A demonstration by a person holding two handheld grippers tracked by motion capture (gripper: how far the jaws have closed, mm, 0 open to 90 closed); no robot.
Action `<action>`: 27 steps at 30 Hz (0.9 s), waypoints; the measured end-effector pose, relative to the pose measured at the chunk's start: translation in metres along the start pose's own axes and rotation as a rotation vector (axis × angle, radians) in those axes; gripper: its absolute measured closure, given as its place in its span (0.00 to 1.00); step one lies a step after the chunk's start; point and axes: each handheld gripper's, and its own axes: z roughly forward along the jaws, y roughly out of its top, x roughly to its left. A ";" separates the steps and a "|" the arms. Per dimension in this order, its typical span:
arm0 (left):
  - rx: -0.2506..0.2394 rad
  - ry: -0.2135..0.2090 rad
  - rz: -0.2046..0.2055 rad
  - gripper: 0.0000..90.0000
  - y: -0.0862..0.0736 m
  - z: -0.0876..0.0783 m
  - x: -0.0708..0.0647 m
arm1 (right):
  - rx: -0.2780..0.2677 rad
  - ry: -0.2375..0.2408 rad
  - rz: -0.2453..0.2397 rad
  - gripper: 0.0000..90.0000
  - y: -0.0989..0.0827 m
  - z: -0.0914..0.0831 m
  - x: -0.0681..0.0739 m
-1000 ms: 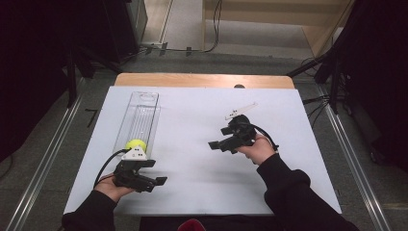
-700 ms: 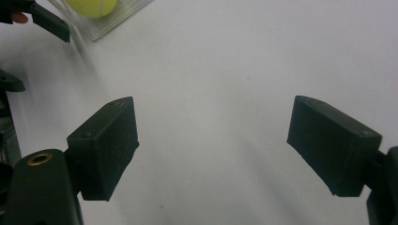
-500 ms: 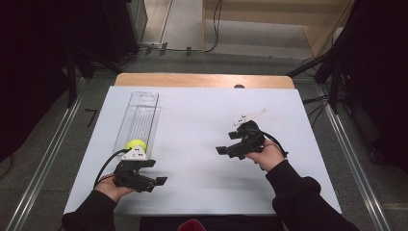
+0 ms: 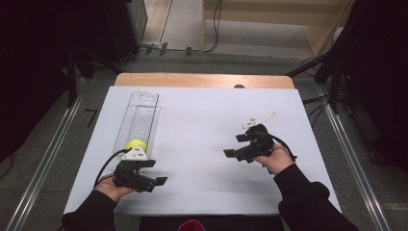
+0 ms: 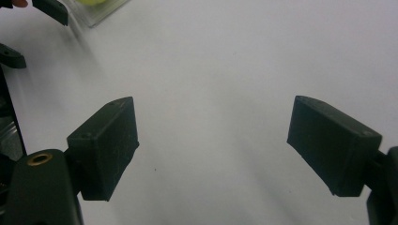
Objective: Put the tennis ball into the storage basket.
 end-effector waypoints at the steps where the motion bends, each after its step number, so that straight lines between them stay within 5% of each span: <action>1: 0.002 0.001 0.001 0.24 0.000 0.000 0.000 | 0.000 -0.004 0.003 0.16 -0.001 -0.001 0.000; 27: 0.000 0.001 -0.003 0.24 0.000 0.000 0.001 | -0.006 -0.031 0.048 0.16 -0.041 -0.022 -0.007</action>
